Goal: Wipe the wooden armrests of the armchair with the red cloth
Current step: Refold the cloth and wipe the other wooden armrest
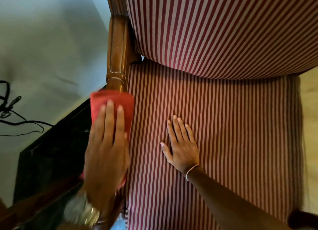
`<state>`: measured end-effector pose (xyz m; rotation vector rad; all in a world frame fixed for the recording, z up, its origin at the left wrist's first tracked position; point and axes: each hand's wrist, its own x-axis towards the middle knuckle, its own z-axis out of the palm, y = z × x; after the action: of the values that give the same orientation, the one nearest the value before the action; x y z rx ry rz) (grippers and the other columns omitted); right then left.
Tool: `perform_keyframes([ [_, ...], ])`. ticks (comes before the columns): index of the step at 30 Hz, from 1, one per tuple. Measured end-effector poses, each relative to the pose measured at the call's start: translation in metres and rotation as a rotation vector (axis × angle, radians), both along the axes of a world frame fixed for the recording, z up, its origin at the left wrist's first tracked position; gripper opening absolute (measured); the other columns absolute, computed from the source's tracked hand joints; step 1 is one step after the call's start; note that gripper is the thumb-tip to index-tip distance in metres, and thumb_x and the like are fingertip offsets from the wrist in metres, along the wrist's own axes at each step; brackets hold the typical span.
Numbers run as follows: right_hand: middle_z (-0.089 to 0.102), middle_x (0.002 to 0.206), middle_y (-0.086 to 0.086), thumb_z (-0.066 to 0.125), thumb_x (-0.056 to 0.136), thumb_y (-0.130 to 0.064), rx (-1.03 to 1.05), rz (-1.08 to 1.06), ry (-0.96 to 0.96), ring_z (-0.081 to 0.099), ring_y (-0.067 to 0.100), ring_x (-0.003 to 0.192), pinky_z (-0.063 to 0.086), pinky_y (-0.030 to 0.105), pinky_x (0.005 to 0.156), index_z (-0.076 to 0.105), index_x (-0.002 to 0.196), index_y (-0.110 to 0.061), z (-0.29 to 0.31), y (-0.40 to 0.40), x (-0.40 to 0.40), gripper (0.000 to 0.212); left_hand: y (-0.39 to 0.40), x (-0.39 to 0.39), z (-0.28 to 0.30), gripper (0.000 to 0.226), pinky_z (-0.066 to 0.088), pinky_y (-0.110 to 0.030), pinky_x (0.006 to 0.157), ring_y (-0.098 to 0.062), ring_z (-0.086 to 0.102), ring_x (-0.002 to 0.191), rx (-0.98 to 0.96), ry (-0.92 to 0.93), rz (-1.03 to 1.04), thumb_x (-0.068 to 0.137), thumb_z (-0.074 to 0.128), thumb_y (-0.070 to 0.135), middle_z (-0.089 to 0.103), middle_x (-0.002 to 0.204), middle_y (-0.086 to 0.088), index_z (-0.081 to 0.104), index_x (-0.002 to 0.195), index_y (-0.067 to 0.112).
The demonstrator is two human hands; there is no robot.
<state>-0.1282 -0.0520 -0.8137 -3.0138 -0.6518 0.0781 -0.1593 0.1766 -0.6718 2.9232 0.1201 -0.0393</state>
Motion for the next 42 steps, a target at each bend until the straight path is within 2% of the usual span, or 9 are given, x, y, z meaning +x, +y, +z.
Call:
perform_keyframes([
  [5, 0.023, 0.169, 0.011, 0.033, 0.103, -0.057, 0.089, 0.045, -0.034, 0.017, 0.024, 0.159, 0.019, 0.048, 0.129, 0.027, 0.16, -0.013, 0.017, 0.096, 0.027, 0.071, 0.088, 0.108, 0.046, 0.061, 0.02, -0.054, 0.126, -0.034, 0.007, 0.157, 0.02, -0.112, 0.129, 0.106, 0.028, 0.025, 0.005, 0.169, -0.02, 0.005, 0.159, 0.009],
  [9, 0.022, 0.169, 0.012, 0.03, 0.103, -0.057, 0.147, 0.034, -0.057, 0.018, 0.024, 0.159, 0.02, 0.049, 0.129, 0.026, 0.16, -0.013, 0.036, 0.183, 0.039, 0.072, 0.157, 0.027, 0.06, 0.059, 0.02, -0.052, 0.126, -0.032, 0.003, 0.157, 0.094, -0.096, 0.11, 0.107, 0.026, 0.027, 0.005, 0.169, -0.02, 0.006, 0.159, 0.006],
  [13, 0.022, 0.17, 0.012, 0.03, 0.103, -0.057, 0.172, 0.071, -0.055, 0.017, 0.024, 0.159, 0.02, 0.049, 0.129, 0.025, 0.16, -0.014, 0.04, 0.249, 0.04, 0.072, 0.209, -0.048, 0.065, 0.06, 0.026, -0.06, 0.121, -0.038, 0.009, 0.156, 0.155, 0.003, 0.088, 0.106, 0.02, 0.033, 0.009, 0.167, -0.024, 0.013, 0.157, 0.002],
  [16, 0.022, 0.17, 0.012, 0.031, 0.103, -0.057, 0.164, 0.079, -0.078, 0.018, 0.025, 0.159, 0.021, 0.049, 0.128, 0.025, 0.16, -0.013, 0.034, 0.273, 0.044, 0.072, 0.238, 0.011, 0.069, 0.059, 0.026, -0.059, 0.121, -0.04, 0.014, 0.154, 0.179, -0.059, 0.092, 0.107, 0.027, 0.029, 0.014, 0.166, -0.025, 0.015, 0.157, 0.002],
  [19, 0.022, 0.17, 0.011, 0.032, 0.103, -0.057, 0.19, 0.066, -0.077, 0.016, 0.024, 0.159, 0.02, 0.049, 0.129, 0.025, 0.16, -0.014, 0.025, 0.308, 0.052, 0.072, 0.28, 0.106, 0.079, 0.061, 0.017, -0.056, 0.126, -0.037, 0.005, 0.156, 0.156, -0.096, 0.115, 0.107, 0.027, 0.031, 0.005, 0.168, -0.022, 0.006, 0.159, 0.006],
  [21, 0.021, 0.17, 0.011, 0.032, 0.103, -0.057, 0.197, 0.056, -0.058, 0.015, 0.023, 0.159, 0.018, 0.048, 0.129, 0.024, 0.16, -0.014, 0.018, 0.326, 0.052, 0.072, 0.3, 0.125, 0.075, 0.063, 0.017, -0.055, 0.126, -0.035, 0.003, 0.157, 0.154, -0.101, 0.1, 0.106, 0.026, 0.033, 0.002, 0.169, -0.021, 0.003, 0.159, 0.008],
  [28, 0.018, 0.171, 0.01, 0.033, 0.103, -0.057, 0.104, 0.074, -0.012, 0.013, 0.023, 0.16, 0.018, 0.047, 0.129, 0.021, 0.161, -0.015, -0.021, 0.307, 0.01, 0.073, 0.284, -0.038, 0.012, 0.059, 0.031, -0.061, 0.119, -0.041, 0.014, 0.154, 0.076, 0.096, 0.076, 0.106, 0.022, 0.03, 0.012, 0.166, -0.025, 0.014, 0.157, 0.001],
  [36, 0.021, 0.17, 0.01, 0.033, 0.103, -0.057, 0.125, 0.031, 0.062, 0.015, 0.023, 0.159, 0.018, 0.048, 0.129, 0.025, 0.16, -0.015, -0.044, 0.315, -0.019, 0.071, 0.309, 0.103, -0.015, 0.064, 0.021, -0.056, 0.125, -0.035, 0.004, 0.157, 0.059, 0.051, 0.068, 0.104, 0.033, 0.026, 0.002, 0.169, -0.019, 0.003, 0.159, 0.009],
  [42, 0.02, 0.17, 0.011, 0.033, 0.103, -0.057, 0.095, -0.008, 0.072, 0.016, 0.024, 0.159, 0.018, 0.048, 0.129, 0.024, 0.16, -0.014, -0.034, 0.298, -0.003, 0.072, 0.287, -0.005, -0.024, 0.06, 0.015, -0.052, 0.125, -0.032, 0.006, 0.157, 0.076, 0.073, -0.012, 0.106, 0.025, 0.032, 0.007, 0.169, -0.017, 0.009, 0.159, 0.009],
])
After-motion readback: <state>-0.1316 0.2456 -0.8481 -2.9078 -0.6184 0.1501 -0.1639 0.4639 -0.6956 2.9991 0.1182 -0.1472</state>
